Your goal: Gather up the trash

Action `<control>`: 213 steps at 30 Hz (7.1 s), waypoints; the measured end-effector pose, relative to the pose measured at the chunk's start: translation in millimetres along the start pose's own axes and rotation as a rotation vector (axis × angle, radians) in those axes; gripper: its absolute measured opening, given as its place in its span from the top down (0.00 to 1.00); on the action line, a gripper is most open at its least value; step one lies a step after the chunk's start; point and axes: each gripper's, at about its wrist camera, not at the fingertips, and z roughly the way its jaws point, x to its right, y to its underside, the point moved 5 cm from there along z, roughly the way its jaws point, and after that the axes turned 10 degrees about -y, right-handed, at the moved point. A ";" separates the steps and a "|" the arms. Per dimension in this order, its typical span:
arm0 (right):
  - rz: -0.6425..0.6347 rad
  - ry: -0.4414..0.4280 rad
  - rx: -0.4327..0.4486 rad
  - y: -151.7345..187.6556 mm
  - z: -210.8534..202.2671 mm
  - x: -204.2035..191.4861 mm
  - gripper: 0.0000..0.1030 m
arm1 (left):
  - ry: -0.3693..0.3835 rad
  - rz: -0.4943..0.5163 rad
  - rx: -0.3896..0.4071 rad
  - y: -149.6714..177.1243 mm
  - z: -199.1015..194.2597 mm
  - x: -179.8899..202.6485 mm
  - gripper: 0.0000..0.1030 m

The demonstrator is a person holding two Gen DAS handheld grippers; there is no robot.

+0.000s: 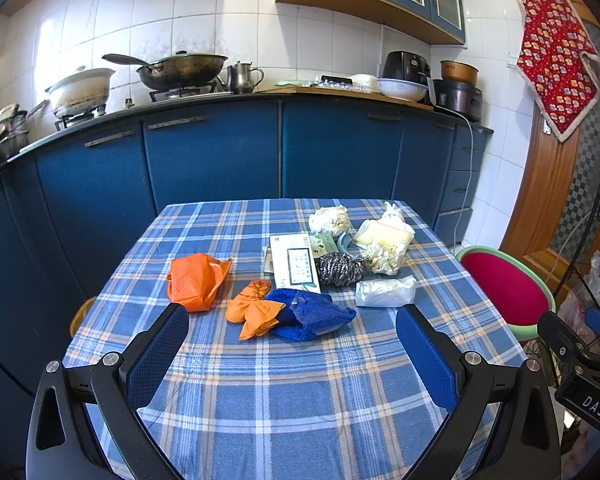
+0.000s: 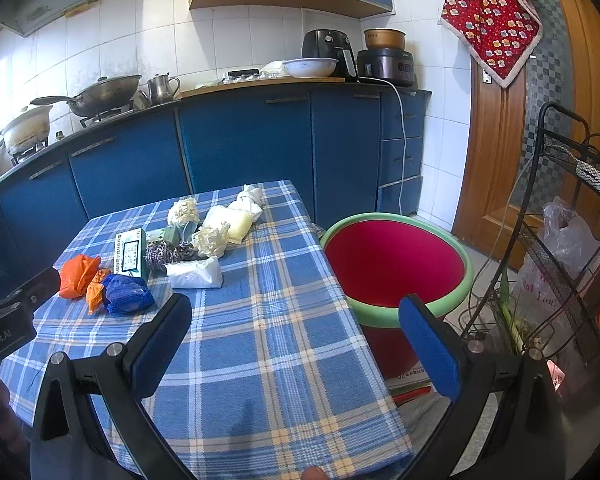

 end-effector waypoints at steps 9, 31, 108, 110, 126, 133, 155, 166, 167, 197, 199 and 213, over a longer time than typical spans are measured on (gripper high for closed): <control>0.000 0.000 0.001 0.3 0.0 -0.2 0.01 | 0.001 -0.002 0.001 0.8 0.5 -0.3 0.00; 0.000 0.000 0.001 0.2 0.2 -0.2 0.01 | 0.003 -0.005 0.002 1.3 0.9 -0.8 0.00; -0.003 -0.106 -0.343 2.4 179.0 -62.5 0.01 | -0.041 -0.074 -0.359 15.9 209.7 -84.0 0.36; -0.002 -0.109 -0.354 3.6 184.1 -66.5 0.01 | -0.032 -0.091 -0.356 16.0 209.2 -86.1 0.38; 0.024 -0.170 -0.376 4.9 208.7 -82.1 0.24 | 0.062 -0.234 -0.341 15.3 207.5 -105.6 0.82; 0.041 -0.238 -0.361 5.9 202.4 -81.5 0.31 | 0.076 -0.252 -0.248 2.5 171.9 -116.5 0.85; 0.094 -0.268 -0.243 -14.0 125.2 -30.3 0.31 | 0.180 -0.131 -0.156 -34.7 99.9 -32.1 0.85; 0.177 -0.217 -0.175 -24.0 104.9 29.3 0.31 | 0.263 0.001 -0.192 -39.4 100.2 52.8 0.85; 0.183 -0.209 -0.168 -24.3 102.8 34.7 0.31 | 0.270 0.010 -0.195 -39.2 100.7 59.5 0.85; 0.404 -0.019 -0.100 -8.9 93.0 180.0 0.31 | 0.469 0.328 -0.281 -21.6 126.0 281.6 0.85; 0.414 -0.016 -0.103 -6.6 94.9 186.1 0.31 | 0.472 0.344 -0.292 -18.0 130.7 290.9 0.85; 0.463 -0.003 -0.120 6.2 106.3 205.9 0.31 | 0.488 0.375 -0.318 -10.6 139.0 315.3 0.51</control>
